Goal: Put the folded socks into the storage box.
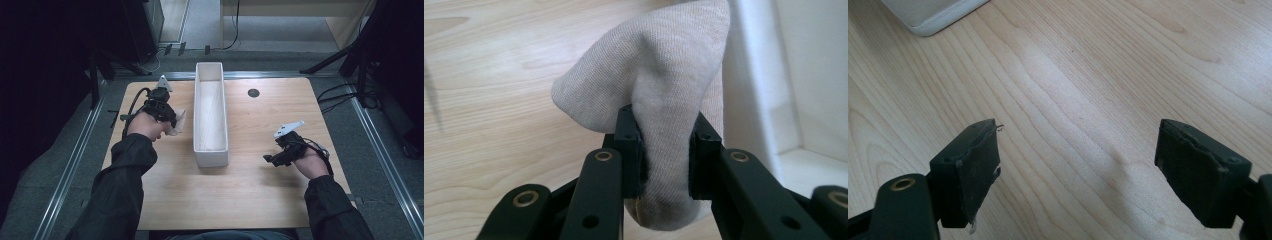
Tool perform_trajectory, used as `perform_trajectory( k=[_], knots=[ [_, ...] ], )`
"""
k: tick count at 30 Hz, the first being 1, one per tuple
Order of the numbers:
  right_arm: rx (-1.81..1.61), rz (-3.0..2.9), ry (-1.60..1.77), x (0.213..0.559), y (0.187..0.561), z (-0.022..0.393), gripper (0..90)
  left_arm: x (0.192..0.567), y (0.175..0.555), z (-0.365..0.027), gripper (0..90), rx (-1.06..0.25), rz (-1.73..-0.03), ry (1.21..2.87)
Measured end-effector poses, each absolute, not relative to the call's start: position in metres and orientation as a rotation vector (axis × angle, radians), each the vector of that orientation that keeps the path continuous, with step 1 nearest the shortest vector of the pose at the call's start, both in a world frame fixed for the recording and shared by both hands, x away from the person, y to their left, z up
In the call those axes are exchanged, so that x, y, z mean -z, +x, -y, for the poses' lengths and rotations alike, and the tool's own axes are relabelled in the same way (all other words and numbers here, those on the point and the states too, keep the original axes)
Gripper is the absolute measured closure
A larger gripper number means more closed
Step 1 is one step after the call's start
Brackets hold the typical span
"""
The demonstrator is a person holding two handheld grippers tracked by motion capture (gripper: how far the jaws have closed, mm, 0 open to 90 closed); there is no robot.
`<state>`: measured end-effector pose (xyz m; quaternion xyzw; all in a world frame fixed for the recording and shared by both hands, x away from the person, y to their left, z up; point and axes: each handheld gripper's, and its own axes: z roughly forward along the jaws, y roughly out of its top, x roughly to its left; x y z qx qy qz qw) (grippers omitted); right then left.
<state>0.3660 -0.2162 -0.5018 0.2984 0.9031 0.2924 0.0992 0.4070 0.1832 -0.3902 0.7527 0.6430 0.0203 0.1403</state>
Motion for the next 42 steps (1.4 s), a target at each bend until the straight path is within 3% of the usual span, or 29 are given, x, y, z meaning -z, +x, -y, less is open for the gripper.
perform_trajectory(
  k=[17, 23, 42],
  knots=[
    [-0.854, -2.674, 0.878, 0.502, 0.366, 0.217, 18.3, 0.374, 0.394, -0.145, 72.5, -0.046, -1.768, 2.201],
    [-0.85, -2.673, 0.85, 0.503, 0.365, 0.215, 18.3, 0.383, 0.393, -0.115, 72.5, 0.0, -1.709, 2.225],
    [-0.842, -2.682, 0.844, 0.502, 0.365, 0.214, 18.3, 0.429, 0.383, -0.081, 71.9, 0.032, -1.691, 2.251]
  ],
)
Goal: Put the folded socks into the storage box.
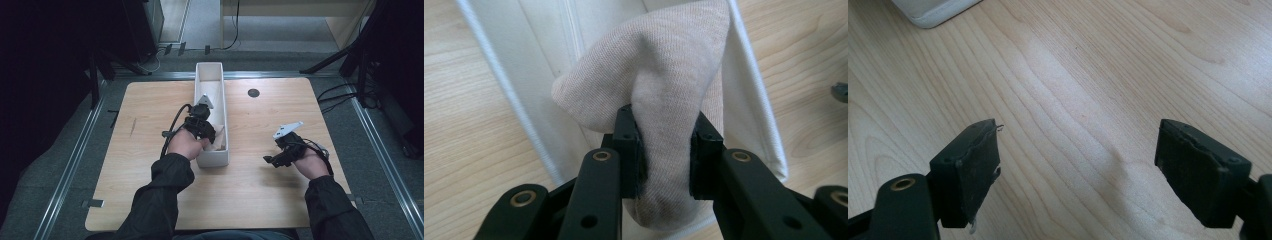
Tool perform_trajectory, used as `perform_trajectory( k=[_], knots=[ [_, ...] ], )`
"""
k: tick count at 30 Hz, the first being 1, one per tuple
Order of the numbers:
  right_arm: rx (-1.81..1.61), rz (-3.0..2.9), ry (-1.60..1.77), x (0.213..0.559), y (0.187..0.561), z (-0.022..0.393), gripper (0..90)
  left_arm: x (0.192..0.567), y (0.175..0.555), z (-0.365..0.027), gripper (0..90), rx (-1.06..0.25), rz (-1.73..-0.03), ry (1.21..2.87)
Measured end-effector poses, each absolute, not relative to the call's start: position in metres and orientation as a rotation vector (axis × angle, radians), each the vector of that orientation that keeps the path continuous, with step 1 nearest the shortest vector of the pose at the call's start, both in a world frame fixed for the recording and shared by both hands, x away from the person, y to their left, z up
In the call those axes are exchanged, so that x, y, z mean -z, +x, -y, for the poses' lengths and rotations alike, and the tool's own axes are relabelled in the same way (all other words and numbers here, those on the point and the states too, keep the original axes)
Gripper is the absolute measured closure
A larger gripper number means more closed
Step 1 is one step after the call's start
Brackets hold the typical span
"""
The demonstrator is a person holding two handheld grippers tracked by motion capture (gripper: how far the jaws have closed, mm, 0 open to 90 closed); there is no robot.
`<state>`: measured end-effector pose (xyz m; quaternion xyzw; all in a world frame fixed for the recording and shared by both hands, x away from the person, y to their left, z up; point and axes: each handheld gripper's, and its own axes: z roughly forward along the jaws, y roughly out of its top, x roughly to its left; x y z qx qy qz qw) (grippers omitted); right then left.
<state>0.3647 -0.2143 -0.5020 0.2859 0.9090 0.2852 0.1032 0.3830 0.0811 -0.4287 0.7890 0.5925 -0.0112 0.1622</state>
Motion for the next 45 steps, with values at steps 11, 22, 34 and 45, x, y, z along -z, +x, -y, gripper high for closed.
perform_trajectory(
  k=[11, 22, 34, 45],
  knots=[
    [-0.837, -2.689, 0.832, 0.502, 0.365, 0.213, 18.3, 0.445, 0.384, -0.079, 70.5, 0.032, -1.75, 2.258],
    [-0.827, -2.692, 0.829, 0.503, 0.364, 0.213, 18.3, 0.447, 0.386, -0.082, 62.4, 0.085, -1.778, 2.231],
    [-0.814, -2.704, 0.817, 0.504, 0.363, 0.212, 18.3, 0.441, 0.384, -0.079, 48.7, 0.093, -1.724, 2.253],
    [-0.814, -2.699, 0.816, 0.503, 0.363, 0.212, 18.3, 0.43, 0.375, -0.079, 76.5, 0.003, -1.649, 2.254]
  ],
)
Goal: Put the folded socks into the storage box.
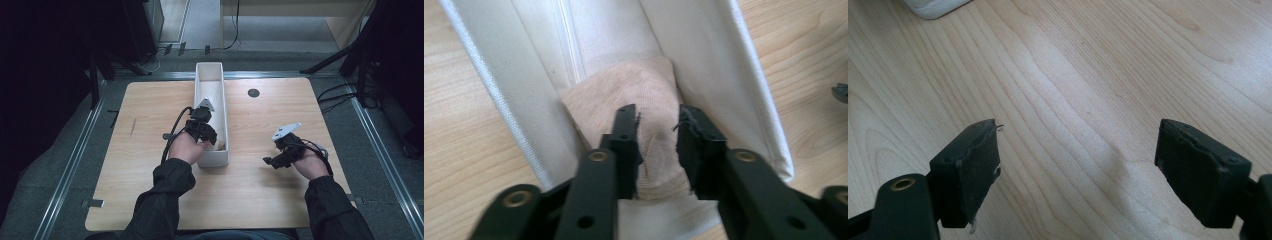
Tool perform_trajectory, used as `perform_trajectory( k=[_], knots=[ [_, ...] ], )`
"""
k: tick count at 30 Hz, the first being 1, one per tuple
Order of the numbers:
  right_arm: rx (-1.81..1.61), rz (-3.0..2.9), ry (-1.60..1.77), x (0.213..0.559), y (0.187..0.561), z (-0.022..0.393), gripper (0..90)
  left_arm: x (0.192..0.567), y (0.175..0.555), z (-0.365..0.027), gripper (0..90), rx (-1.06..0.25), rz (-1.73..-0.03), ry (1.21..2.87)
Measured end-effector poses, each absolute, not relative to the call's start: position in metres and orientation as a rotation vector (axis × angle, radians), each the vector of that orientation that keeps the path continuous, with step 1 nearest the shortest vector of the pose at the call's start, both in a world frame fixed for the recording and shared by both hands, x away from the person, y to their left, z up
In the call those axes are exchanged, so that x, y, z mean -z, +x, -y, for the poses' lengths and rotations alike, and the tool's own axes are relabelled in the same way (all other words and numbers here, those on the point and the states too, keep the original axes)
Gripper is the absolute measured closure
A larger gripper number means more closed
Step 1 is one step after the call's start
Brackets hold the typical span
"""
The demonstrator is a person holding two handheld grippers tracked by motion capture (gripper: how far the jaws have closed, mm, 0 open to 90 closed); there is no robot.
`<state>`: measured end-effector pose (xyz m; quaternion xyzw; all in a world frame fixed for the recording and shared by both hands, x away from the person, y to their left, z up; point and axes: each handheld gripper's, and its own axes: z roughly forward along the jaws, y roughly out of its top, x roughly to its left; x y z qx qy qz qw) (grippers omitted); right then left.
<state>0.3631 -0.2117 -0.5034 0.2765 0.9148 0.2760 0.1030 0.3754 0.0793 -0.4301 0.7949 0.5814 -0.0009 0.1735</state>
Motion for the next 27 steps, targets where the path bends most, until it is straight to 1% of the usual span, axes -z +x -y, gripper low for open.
perform_trajectory(
  k=[3, 5, 9, 18, 20, 27],
  knots=[
    [-0.815, -2.701, 0.816, 0.503, 0.363, 0.211, 18.3, 0.432, 0.374, -0.079, 83.4, 0.017, -1.64, 2.267],
    [-0.814, -2.701, 0.813, 0.503, 0.363, 0.211, 18.3, 0.437, 0.373, -0.077, 85.0, 0.036, -1.647, 2.28],
    [-0.814, -2.703, 0.81, 0.503, 0.363, 0.211, 18.3, 0.443, 0.373, -0.076, 88.7, 0.032, -1.655, 2.288],
    [-0.809, -2.707, 0.799, 0.504, 0.363, 0.211, 18.3, 0.456, 0.371, -0.069, 88.9, 0.003, -1.653, 2.307],
    [-0.805, -2.708, 0.798, 0.504, 0.363, 0.211, 18.3, 0.456, 0.37, -0.068, 88.9, -0.019, -1.647, 2.312],
    [-0.802, -2.707, 0.793, 0.504, 0.363, 0.21, 18.2, 0.457, 0.369, -0.067, 87.3, -0.027, -1.642, 2.306]
  ],
)
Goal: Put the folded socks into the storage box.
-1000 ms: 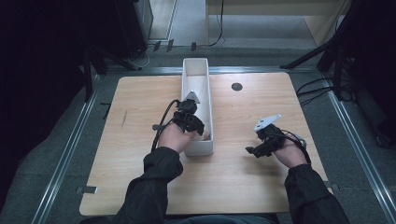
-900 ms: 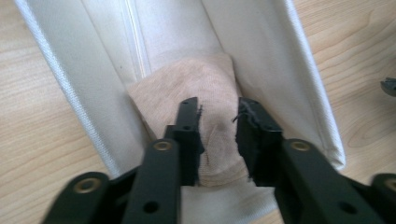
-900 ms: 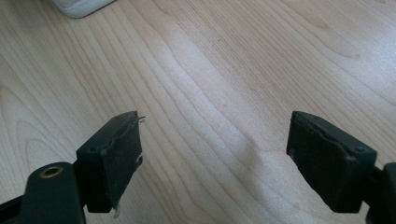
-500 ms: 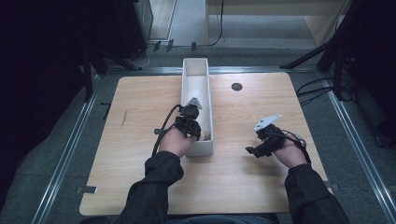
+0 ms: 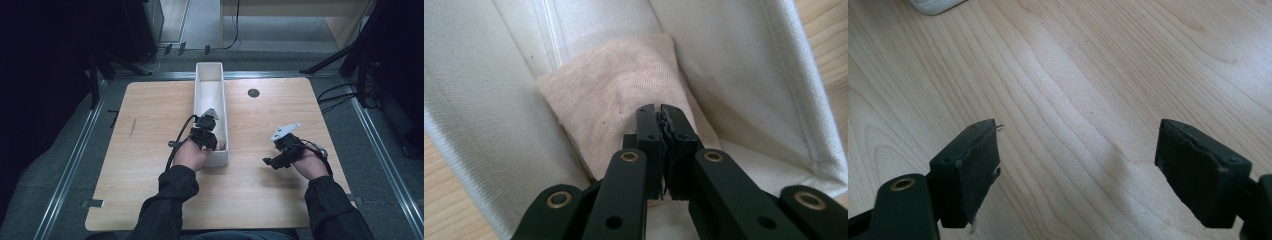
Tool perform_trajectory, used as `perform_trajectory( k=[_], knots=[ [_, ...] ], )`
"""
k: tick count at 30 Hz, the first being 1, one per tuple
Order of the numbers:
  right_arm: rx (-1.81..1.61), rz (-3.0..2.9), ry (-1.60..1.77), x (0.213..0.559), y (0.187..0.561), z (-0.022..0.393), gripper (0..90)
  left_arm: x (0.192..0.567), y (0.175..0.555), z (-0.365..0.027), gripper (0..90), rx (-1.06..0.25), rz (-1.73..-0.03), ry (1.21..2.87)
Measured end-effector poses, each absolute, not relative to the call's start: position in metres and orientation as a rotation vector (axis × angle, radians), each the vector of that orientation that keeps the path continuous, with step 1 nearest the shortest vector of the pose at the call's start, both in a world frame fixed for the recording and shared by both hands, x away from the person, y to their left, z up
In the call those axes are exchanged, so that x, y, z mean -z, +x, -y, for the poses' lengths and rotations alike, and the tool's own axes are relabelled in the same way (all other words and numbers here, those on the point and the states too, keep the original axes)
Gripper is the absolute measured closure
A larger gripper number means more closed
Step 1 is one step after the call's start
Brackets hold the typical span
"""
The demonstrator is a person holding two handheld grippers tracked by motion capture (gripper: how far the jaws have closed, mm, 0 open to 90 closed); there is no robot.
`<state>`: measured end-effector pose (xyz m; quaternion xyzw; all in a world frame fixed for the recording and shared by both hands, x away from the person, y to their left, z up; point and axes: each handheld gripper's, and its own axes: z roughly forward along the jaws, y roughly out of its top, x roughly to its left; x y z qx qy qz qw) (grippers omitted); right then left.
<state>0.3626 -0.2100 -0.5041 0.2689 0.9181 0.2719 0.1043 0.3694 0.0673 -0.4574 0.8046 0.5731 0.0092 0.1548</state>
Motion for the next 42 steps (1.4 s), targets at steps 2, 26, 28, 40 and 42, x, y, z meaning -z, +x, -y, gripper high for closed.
perform_trajectory(
  k=[2, 26, 28, 40, 42],
  knots=[
    [-0.803, -2.706, 0.795, 0.504, 0.363, 0.21, 18.2, 0.459, 0.369, -0.067, 87.2, -0.033, -1.64, 2.302],
    [-0.799, -2.706, 0.794, 0.504, 0.363, 0.21, 18.2, 0.458, 0.362, -0.068, 74.7, -0.052, -1.565, 2.269],
    [-0.798, -2.708, 0.793, 0.504, 0.363, 0.21, 18.2, 0.453, 0.361, -0.068, 72.1, -0.048, -1.541, 2.262],
    [-0.786, -2.713, 0.789, 0.505, 0.363, 0.211, 18.2, 0.431, 0.357, -0.075, 57.4, -0.044, -1.494, 2.266],
    [-0.782, -2.716, 0.787, 0.505, 0.363, 0.211, 18.2, 0.427, 0.357, -0.078, 54.0, -0.04, -1.492, 2.262]
  ],
)
